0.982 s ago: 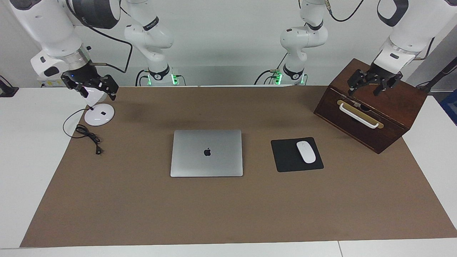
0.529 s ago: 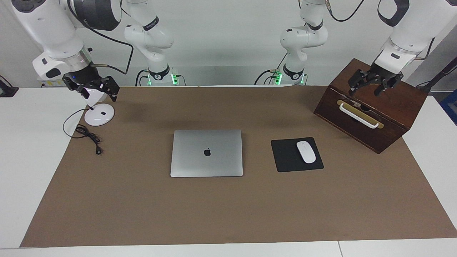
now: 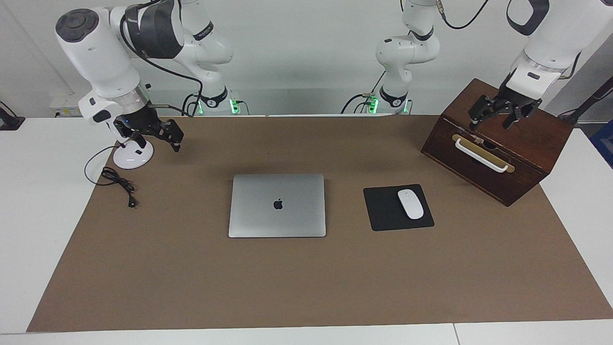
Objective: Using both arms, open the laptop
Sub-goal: 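Move the right gripper to the laptop's near edge while the left gripper rises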
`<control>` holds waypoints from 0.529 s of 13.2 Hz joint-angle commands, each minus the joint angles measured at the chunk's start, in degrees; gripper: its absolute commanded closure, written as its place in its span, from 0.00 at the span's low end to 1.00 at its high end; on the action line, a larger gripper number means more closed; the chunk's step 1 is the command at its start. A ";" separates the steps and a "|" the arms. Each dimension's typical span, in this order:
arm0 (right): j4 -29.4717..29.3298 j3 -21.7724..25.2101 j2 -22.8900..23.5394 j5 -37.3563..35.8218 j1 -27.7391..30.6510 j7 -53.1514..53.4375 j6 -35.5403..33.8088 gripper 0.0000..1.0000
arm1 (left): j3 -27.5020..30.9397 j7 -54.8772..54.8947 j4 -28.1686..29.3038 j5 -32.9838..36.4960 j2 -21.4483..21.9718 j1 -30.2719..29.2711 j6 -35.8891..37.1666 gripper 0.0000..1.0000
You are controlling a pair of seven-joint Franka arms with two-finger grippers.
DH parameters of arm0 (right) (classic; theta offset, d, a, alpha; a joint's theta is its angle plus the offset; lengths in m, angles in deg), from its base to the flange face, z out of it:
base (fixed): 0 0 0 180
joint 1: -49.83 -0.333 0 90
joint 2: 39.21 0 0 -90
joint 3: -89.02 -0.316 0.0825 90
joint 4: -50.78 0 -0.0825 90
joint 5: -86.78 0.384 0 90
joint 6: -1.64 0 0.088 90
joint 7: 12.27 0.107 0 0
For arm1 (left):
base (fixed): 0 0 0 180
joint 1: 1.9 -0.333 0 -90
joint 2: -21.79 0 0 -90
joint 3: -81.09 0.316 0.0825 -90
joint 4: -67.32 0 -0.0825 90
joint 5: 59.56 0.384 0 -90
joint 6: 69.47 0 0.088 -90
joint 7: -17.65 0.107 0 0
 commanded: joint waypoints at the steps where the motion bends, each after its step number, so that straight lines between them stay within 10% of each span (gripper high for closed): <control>1: 6.43 7.86 -2.45 2.59 -10.24 5.72 6.79 0.00 | -0.28 -0.92 0.94 0.19 0.36 -0.02 -0.94 0.00; 2: 7.49 10.94 -2.45 2.68 -14.55 9.31 9.08 0.00 | -0.19 -1.18 0.94 0.28 0.36 -0.02 -1.37 0.32; 3: 8.20 13.32 -2.36 3.73 -17.81 11.79 10.15 0.00 | -0.19 -1.27 0.94 0.28 0.28 -0.02 -1.90 0.94; 7: 12.85 23.24 -2.45 8.56 -30.64 21.45 15.85 0.01 | -0.28 -1.71 0.85 0.19 0.01 0.25 -3.65 1.00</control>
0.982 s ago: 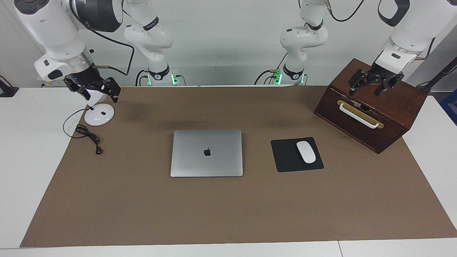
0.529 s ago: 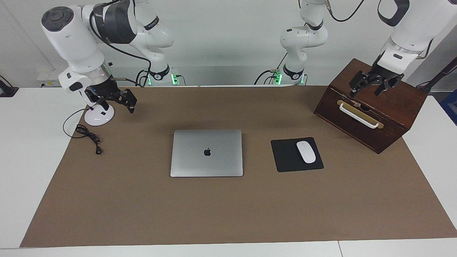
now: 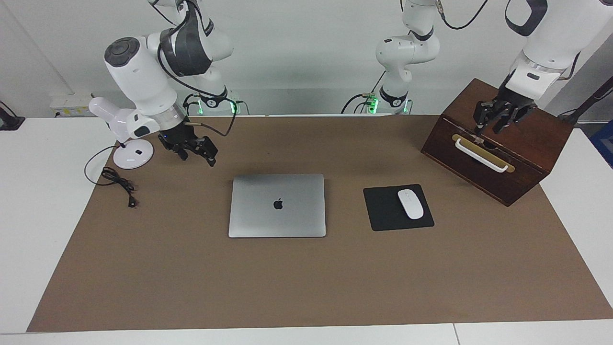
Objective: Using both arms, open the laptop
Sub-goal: 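Move the right gripper to the laptop's near edge while the left gripper rises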
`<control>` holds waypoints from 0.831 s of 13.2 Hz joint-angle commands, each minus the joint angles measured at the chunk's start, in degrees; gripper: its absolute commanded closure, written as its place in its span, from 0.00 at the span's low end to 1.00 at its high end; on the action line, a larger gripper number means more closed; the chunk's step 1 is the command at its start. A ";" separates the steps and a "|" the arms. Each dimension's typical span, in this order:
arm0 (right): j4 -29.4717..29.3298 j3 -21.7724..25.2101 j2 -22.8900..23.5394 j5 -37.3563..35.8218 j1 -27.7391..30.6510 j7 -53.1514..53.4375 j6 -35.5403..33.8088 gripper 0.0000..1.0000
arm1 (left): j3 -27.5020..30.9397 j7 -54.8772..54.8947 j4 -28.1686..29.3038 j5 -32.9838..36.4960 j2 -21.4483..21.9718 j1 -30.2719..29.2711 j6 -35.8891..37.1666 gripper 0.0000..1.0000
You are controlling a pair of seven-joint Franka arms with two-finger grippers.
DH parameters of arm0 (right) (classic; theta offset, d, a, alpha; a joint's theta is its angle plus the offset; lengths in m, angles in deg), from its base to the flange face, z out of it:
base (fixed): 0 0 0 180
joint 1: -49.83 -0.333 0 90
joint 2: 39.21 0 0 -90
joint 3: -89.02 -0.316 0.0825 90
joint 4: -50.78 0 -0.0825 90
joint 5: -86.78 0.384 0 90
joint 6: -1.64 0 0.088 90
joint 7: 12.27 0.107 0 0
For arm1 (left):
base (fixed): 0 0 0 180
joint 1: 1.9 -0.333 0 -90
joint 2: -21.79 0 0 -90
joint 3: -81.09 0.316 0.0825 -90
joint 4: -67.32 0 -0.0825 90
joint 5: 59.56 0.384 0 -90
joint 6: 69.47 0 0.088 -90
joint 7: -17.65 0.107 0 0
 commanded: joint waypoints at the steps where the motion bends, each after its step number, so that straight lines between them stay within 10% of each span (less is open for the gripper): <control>1: 4.62 8.34 -2.05 4.38 -10.20 8.06 5.26 0.01 | -0.12 -1.02 0.81 0.19 0.01 0.15 -2.68 1.00; 11: 15.87 17.96 -4.59 11.43 -31.24 28.03 26.26 0.01 | -0.56 0.90 7.21 -2.53 1.58 2.51 -15.43 1.00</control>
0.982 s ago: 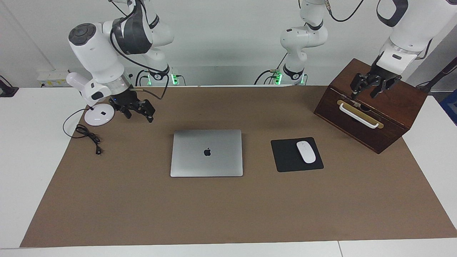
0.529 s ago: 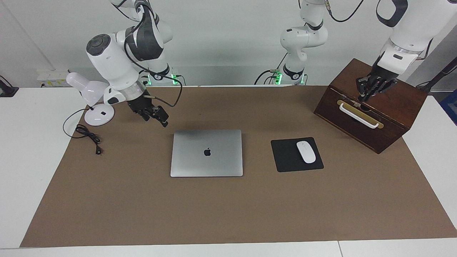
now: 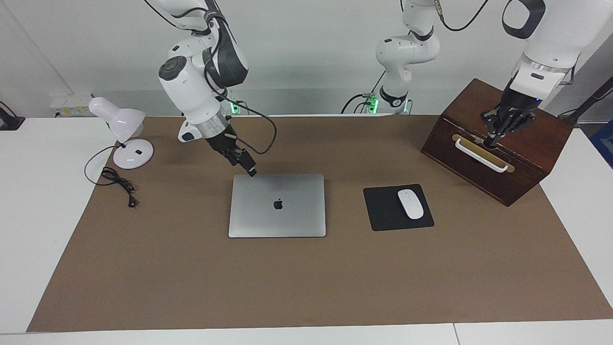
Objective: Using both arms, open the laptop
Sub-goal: 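Move the right gripper to the laptop's near edge while the left gripper rises, then bring the left gripper to the laptop's near edge beside the right gripper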
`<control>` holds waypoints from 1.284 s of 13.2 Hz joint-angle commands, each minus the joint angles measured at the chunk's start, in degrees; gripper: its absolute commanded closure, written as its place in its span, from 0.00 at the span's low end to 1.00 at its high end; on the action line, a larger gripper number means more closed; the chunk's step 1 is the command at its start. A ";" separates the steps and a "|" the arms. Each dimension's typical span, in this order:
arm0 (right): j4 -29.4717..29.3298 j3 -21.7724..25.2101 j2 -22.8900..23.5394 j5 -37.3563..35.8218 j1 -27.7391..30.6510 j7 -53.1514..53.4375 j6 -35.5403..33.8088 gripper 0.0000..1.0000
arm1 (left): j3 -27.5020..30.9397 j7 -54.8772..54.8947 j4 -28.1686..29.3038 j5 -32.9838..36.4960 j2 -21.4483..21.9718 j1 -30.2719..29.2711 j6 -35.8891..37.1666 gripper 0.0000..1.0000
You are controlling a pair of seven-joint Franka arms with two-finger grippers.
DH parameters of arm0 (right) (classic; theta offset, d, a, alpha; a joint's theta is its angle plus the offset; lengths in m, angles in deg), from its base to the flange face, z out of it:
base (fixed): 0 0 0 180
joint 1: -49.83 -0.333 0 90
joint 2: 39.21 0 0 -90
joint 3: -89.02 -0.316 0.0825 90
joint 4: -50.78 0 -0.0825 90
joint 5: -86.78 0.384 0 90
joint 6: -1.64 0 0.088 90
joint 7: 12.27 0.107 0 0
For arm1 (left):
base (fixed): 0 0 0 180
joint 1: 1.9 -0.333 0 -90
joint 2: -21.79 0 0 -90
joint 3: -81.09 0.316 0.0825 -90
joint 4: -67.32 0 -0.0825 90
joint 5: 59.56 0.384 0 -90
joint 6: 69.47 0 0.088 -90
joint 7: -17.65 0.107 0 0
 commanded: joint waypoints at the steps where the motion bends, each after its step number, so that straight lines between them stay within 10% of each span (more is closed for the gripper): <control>1: 4.96 2.14 -3.42 2.36 -4.30 4.49 6.18 0.01 | 0.19 2.81 5.48 -0.54 2.66 2.78 -3.93 1.00; 10: 18.33 2.50 -9.49 2.36 -7.22 9.43 21.84 0.01 | 0.11 6.17 33.34 -2.48 13.30 12.80 -32.31 1.00; 17: 21.41 2.58 -12.04 2.36 -5.11 7.59 22.20 0.01 | 0.11 5.99 50.30 -7.90 12.87 21.93 -58.12 1.00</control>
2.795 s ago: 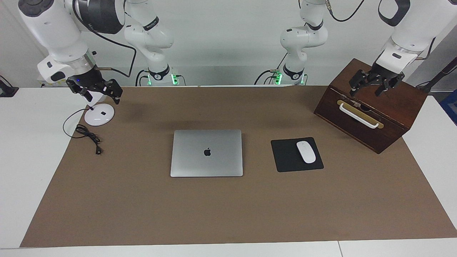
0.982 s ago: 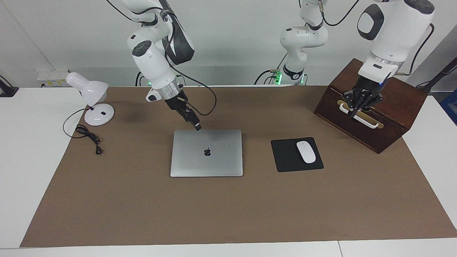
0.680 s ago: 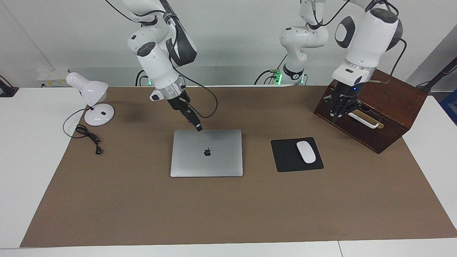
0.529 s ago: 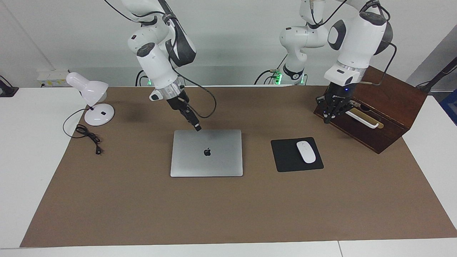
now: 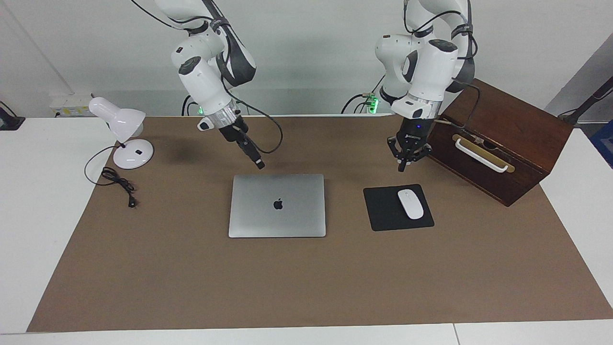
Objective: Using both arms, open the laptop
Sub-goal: 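Bring the left gripper to the laptop's near edge beside the right gripper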
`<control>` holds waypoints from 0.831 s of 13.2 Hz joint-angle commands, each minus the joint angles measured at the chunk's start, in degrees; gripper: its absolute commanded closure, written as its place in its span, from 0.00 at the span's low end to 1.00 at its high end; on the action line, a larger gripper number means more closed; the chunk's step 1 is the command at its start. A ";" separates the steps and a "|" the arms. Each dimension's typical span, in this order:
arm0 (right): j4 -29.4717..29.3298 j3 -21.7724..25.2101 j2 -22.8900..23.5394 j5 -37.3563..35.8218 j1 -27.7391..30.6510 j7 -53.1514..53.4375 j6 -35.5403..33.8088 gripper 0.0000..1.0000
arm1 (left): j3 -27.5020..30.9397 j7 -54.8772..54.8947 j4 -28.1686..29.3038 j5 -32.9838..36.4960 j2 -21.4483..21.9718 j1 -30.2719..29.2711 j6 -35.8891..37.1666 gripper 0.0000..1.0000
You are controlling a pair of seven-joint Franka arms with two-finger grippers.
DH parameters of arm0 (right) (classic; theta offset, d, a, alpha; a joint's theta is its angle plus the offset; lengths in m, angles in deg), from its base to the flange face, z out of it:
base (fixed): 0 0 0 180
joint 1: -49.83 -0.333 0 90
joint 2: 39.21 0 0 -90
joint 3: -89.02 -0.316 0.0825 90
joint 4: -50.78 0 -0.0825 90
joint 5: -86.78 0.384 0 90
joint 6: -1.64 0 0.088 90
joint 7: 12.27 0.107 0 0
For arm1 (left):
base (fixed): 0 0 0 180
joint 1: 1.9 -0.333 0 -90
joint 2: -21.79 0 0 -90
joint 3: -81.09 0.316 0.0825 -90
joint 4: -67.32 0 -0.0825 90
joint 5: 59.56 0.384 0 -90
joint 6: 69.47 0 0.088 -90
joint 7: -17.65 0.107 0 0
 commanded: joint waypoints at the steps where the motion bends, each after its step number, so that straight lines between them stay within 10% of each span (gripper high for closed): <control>1: 1.56 -0.08 -1.69 0.90 2.88 -3.43 0.87 0.01 | 0.81 0.70 8.44 -4.16 0.54 4.73 -12.33 1.00; 11: 1.39 0.18 -3.36 6.59 6.33 -8.63 0.68 0.01 | 0.90 -12.93 15.75 -4.70 -8.43 21.52 -37.95 1.00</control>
